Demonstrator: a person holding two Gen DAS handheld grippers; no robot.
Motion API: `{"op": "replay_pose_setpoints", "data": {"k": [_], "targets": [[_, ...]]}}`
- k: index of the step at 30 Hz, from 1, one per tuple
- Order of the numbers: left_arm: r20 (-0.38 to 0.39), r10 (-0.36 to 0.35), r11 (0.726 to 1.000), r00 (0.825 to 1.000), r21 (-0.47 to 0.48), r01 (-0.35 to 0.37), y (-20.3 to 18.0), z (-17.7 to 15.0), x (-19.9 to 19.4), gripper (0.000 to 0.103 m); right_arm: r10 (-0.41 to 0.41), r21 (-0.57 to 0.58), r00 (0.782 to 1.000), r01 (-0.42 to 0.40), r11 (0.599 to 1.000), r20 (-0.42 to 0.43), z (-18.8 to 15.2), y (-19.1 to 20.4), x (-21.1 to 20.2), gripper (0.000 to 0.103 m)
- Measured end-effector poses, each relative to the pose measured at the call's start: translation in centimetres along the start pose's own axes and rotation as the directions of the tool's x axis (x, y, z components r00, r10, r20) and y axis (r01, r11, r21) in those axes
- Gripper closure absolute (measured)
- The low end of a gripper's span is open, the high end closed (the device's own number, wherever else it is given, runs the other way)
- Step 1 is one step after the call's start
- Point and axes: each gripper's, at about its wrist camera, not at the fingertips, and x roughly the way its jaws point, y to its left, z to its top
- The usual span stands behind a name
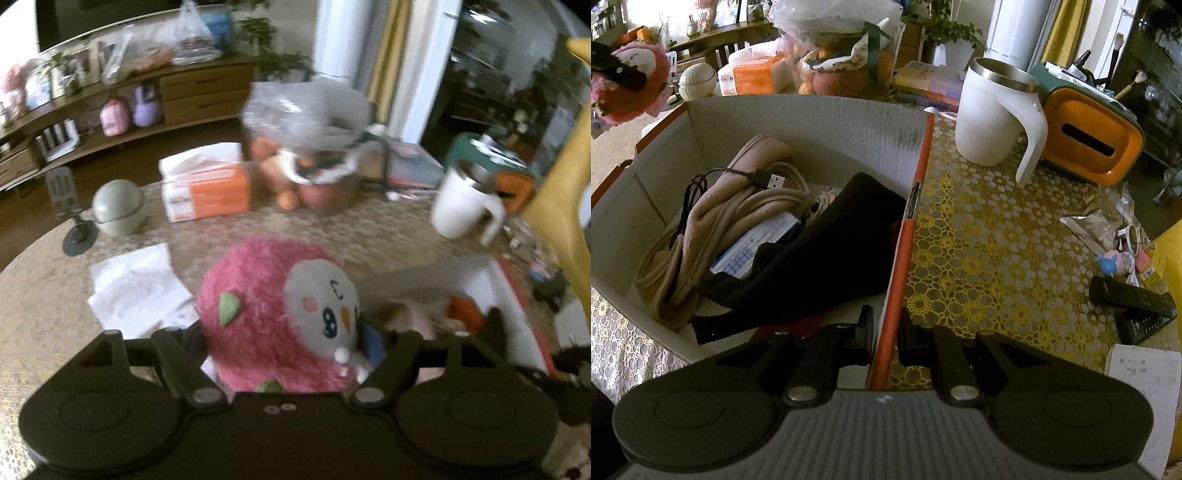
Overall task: Organize objects
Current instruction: 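Lift the pink plush toy with the left gripper and carry it over the box, then lower the plush toy into the box and open the left gripper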
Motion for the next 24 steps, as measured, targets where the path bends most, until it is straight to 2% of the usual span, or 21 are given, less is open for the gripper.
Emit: {"op": "replay_pose_setpoints", "data": {"k": [8,12,24], "targets": [[-0.001,-0.095,0.992,0.995,0.086,0.094,-6.3,-1.4,-1.0,0.027,-0.001,-0.015,1.0,0.001,1.0,0.002,-0.1,-0.1,0.0,0.091],[-0.02,-0.125,0.984,0.992,0.123,0.127,-9.1,-1.9,-0.3,0.027,0.003,-0.023,1.0,-0.003,1.0,-0.005,-0.3,0.0,-0.2,0.091],[-0.088,-0.147,0.968,0.985,0.19,0.162,-15.2,-2.3,3.9,0.027,0.004,-0.042,1.0,-0.005,0.999,-0.024,-1.1,0.8,-1.0,0.091]]}}
